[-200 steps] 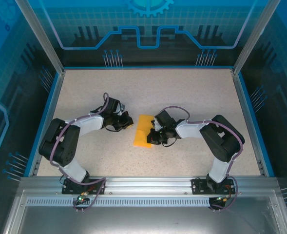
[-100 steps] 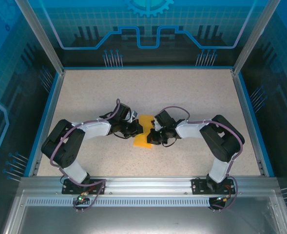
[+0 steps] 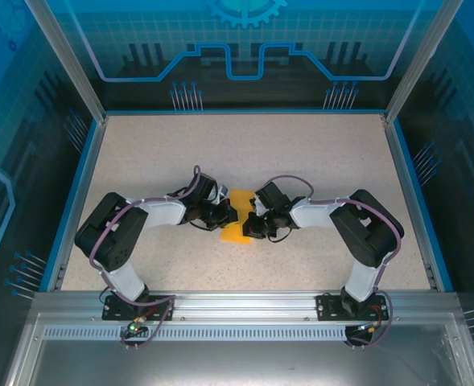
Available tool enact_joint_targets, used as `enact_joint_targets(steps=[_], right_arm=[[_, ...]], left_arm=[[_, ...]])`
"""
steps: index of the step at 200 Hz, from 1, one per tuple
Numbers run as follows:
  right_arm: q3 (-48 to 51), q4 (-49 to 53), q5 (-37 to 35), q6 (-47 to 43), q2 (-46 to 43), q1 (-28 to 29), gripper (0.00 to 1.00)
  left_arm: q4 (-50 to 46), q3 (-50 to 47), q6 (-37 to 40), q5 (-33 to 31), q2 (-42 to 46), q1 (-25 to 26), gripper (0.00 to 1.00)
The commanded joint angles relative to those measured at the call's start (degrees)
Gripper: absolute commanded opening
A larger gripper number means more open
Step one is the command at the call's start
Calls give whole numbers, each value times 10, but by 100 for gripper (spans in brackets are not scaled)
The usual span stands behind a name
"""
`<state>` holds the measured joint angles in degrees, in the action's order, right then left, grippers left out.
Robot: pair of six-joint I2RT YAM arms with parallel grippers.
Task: Fold a paper plane with a square sheet of paper (pick it up from the middle)
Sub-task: Fold the triangle a second time at the center of the table.
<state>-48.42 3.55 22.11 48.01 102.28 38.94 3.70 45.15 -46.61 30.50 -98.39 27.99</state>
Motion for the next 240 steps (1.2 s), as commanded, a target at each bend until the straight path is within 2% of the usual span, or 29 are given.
enact_joint_targets(steps=[1, 36, 73, 113, 240], right_arm=[[23, 59, -20, -5, 24, 1, 4], [24, 59, -19, -5, 26, 1, 4], [25, 63, -22, -6, 28, 0, 4], [27, 64, -22, -7, 28, 0, 4], [31, 63, -17, -8, 22, -3, 4]], left_arm=[[9, 7, -4, 16, -20, 7, 4], [-1, 19, -4, 6, -53, 10, 3], [-65, 24, 5, -71, -53, 6, 2], [-107, 28, 15, -119, -47, -9, 2], [-99, 43, 39, -111, -60, -77, 3]])
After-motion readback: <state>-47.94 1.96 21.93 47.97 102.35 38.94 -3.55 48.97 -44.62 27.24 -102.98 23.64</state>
